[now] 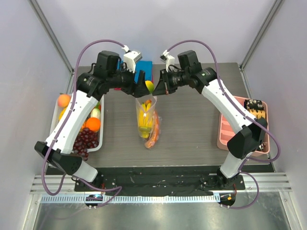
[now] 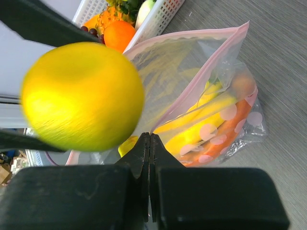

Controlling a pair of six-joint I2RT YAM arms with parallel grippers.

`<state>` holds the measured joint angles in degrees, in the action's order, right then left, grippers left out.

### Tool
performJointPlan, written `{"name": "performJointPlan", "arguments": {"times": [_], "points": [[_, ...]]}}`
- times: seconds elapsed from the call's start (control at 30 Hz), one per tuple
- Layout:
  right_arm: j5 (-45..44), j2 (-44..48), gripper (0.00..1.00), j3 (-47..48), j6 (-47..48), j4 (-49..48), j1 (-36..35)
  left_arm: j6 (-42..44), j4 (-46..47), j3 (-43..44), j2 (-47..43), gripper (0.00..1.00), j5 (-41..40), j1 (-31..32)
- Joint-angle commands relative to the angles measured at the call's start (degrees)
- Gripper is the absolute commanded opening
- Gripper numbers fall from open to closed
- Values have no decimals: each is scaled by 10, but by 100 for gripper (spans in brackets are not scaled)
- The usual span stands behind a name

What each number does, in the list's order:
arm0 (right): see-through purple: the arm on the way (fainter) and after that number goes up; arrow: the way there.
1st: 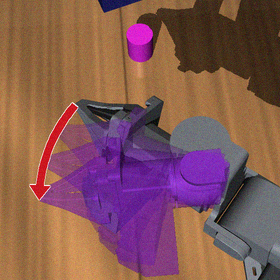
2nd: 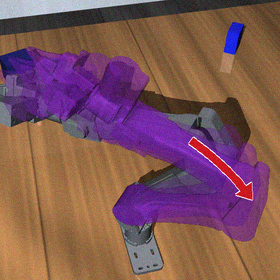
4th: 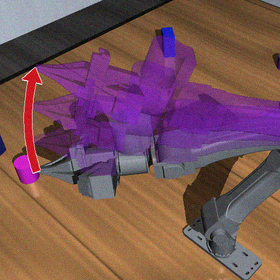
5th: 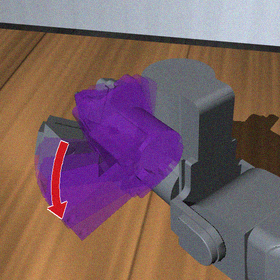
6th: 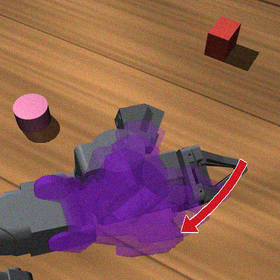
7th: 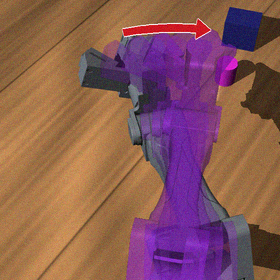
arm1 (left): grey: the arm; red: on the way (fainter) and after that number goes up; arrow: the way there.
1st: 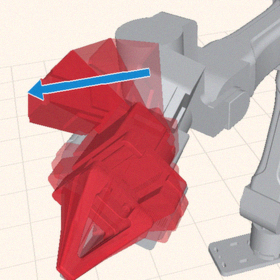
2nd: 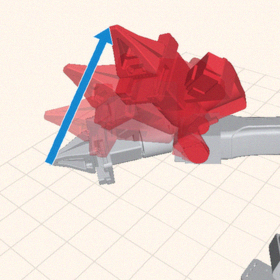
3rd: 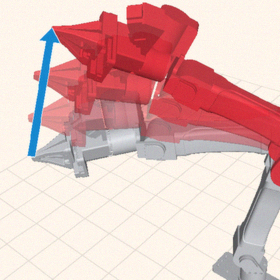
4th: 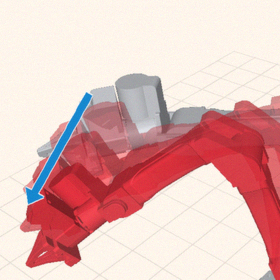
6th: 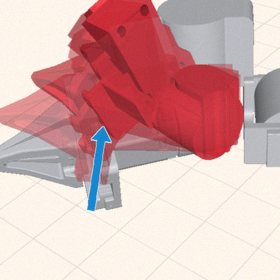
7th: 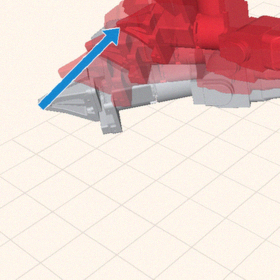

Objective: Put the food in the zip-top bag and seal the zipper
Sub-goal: Place the fake fruit in the zipper food storage bag.

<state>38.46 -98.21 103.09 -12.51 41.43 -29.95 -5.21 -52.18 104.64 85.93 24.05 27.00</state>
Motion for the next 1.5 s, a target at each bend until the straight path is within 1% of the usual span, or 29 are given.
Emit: {"name": "performJointPlan", "arguments": {"times": [0.0, 0.07, 0.1, 0.17, 0.2, 0.3, 0.43, 0.53, 0.57, 0.67, 0.7, 0.83, 0.93, 0.97, 1.0, 1.03, 1.07, 1.1, 1.13, 1.17, 1.2, 1.23, 1.27, 1.3, 1.33, 1.37, 1.4, 1.43, 1.47], "points": [[5, 42, 1, 33, -6, -11, -4, -11, 25, 3, 5, 69, -37, -2], [1, 45, 1, 31, -1, -6, -4, -9, 7, 3, 13, 71, -48, -2], [0, 46, 1, 31, -1, -5, -4, -4, 2, 3, 13, 78, -52, -2], [-2, 48, 1, 30, 4, -4, -3, 6, -18, 3, 12, 85, -46, -2], [-5, 48, 1, 32, 5, -4, -3, 11, -21, 1, 8, 92, -42, -2], [-6, 45, 1, 38, 7, -3, -4, 16, -24, -2, -10, 100, -32, -2], [-5, 43, 1, 41, 7, -1, -4, 21, -35, 5, -23, 100, -42, -2], [-3, 45, 1, 45, 12, 1, -5, 4, -29, -9, -33, 100, -97, -2], [-3, 46, 1, 47, 15, 1, -4, -2, -31, -12, -31, 93, -129, -2], [-1, 49, 1, 53, 20, 5, -4, -22, -37, -34, -25, 88, -151, -2], [0, 51, 1, 53, 21, 5, -3, -27, -35, -46, -21, 87, -156, -2], [5, 56, 1, 44, 22, 6, -4, -46, -32, -44, 3, 81, -130, -2], [0, 61, 1, 38, 27, 12, -5, -47, -54, -9, 15, 53, -83, -1], [-7, 63, 1, 35, 31, 15, -4, -39, -50, -2, 7, 40, -72, -2], [-11, 65, 1, 35, 33, 19, -5, -34, -36, -7, -8, 35, -69, 4], [-16, 68, 1, 35, 40, 25, -5, -30, -19, -15, -48, 30, -78, 9], [-20, 70, 1, 33, 42, 28, -4, -24, 7, -25, -65, 21, -84, 15], [-29, 71, 1, 29, 42, 31, -4, -11, 9, -34, -77, 17, -88, 21], [-33, 71, 1, 27, 43, 31, -4, -9, 4, -33, -87, 12, -88, 25], [-36, 72, 1, 26, 42, 31, -3, -7, -27, -30, -84, 5, -89, 25], [-38, 71, 1, 22, 42, 31, -3, -5, -47, -26, -78, 4, -88, 25], [-41, 71, 1, 22, 38, 30, -3, 11, -69, -28, -73, 15, -80, 24], [-42, 70, 1, 20, 36, 29, -4, 20, -84, -34, -77, 22, -74, 24], [-43, 70, 1, 20, 35, 28, -4, 25, -84, -64, -88, 29, -75, 22], [-41, 71, 1, 19, 35, 26, -4, 21, -73, -85, -103, 39, -74, 17], [-40, 72, 1, 18, 36, 26, -4, 20, -65, -103, -140, 70, -74, 3], [-38, 73, 1, 16, 35, 26, -4, 21, -57, -125, -155, 82, -76, -5], [-33, 74, 1, 16, 35, 26, -4, 22, -57, -132, -171, 97, -81, -16], [-31, 75, 1, 14, 35, 26, -4, 23, -63, -142, -191, 100, -81, -49]]}}
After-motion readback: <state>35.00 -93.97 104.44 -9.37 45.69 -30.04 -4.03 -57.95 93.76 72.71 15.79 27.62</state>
